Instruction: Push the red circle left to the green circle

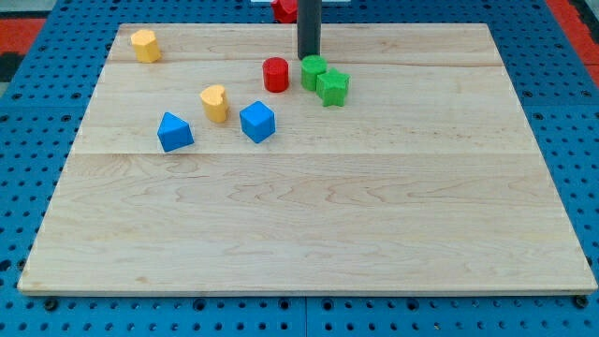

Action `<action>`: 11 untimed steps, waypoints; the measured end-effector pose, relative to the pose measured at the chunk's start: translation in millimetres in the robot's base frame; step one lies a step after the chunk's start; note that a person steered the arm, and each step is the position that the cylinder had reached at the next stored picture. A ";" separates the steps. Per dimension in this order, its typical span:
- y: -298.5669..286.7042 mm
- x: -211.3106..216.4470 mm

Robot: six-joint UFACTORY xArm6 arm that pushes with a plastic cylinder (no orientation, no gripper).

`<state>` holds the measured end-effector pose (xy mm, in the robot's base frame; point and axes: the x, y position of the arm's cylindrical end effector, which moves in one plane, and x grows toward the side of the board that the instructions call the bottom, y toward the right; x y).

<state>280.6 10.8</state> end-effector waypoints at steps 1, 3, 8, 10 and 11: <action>1.7 34.1; 78.2 85.1; -112.0 6.5; -119.1 39.0; -29.6 60.8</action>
